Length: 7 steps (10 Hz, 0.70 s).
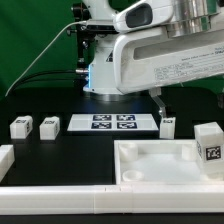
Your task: Assemble one leg
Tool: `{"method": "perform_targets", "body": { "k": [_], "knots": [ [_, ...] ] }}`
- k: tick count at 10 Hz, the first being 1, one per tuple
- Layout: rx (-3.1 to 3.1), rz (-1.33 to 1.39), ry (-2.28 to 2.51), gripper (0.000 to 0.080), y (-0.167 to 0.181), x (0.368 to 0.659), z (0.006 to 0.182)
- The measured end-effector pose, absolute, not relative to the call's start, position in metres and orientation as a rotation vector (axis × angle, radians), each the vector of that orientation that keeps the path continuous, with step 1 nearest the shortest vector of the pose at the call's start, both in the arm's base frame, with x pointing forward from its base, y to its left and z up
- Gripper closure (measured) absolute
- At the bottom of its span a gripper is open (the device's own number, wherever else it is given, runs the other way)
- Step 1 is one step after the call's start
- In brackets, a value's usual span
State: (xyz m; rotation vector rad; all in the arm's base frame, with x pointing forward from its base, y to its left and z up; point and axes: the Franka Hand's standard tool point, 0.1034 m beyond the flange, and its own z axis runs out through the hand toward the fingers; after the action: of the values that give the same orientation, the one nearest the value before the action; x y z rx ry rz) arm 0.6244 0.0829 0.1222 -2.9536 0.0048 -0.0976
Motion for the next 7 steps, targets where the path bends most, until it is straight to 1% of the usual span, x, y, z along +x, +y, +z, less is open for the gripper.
{"method": "perform_targets", "body": {
  "k": [1, 4, 7],
  "knots": [
    [-2.953, -0.095, 0.006, 0.0151, 0.083, 0.625, 0.121],
    [-2.952, -0.072, 0.005, 0.0151, 0.086, 0.625, 0.108],
    [-2.950, -0.072, -0.003, 0.0151, 0.089, 0.629, 0.103]
  ]
}}
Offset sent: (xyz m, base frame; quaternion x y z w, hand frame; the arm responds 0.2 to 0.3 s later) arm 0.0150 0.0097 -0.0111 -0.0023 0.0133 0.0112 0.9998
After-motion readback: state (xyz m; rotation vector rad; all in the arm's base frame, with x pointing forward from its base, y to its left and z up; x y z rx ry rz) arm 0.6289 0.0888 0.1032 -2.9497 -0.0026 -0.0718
